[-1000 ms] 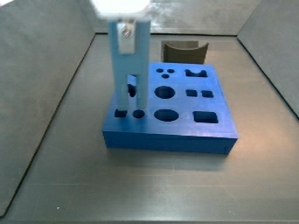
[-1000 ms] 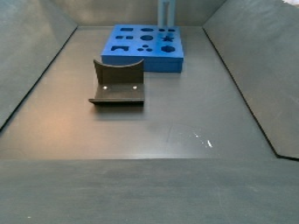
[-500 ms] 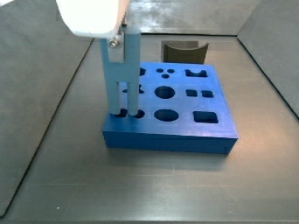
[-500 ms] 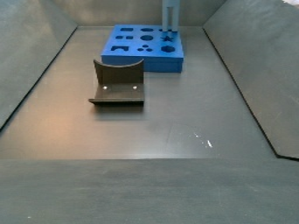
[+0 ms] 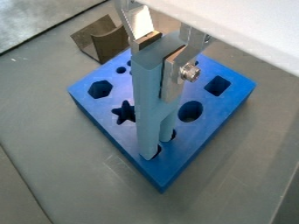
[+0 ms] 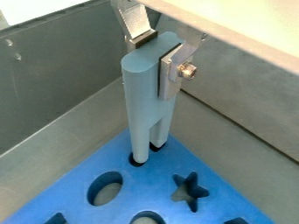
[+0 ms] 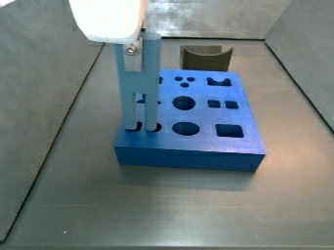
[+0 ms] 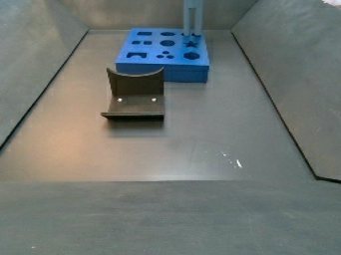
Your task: Insert the square-circle object.
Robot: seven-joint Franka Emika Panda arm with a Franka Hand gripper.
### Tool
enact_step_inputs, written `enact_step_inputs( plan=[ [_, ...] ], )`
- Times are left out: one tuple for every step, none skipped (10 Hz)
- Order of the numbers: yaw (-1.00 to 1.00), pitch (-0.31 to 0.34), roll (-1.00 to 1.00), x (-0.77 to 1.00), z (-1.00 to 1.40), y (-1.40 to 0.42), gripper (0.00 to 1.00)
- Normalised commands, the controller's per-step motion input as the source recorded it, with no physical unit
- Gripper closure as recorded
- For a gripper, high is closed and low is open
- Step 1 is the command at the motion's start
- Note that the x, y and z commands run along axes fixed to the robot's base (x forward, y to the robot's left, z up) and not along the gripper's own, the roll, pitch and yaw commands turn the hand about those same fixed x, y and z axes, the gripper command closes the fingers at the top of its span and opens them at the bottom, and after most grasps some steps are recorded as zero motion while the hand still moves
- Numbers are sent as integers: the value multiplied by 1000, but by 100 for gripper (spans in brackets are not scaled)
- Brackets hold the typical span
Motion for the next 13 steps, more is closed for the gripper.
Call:
enact_step_inputs(
  plan=[
    [-171,121,0,303,-277,-123,100],
    [-166,139,0,320,-326,-17,100],
    [-91,136,57,197,-340,0,100],
    [-11,99,76,54,-337,0,100],
    [0,27,17,0,-397,0,100],
    [54,0,-10,0,-414,0,100],
    [83,-3,-106,0,-417,0,100],
    [26,0,-137,0,-434,0,100],
    [14,0,-161,0,-423,0,100],
    [26,0,-140,0,-374,-54,100],
    [26,-6,-134,0,-403,-97,100],
    [0,-6,-116,0,-483,-114,100],
    [0,-24,-114,0,-509,-117,100]
  ],
)
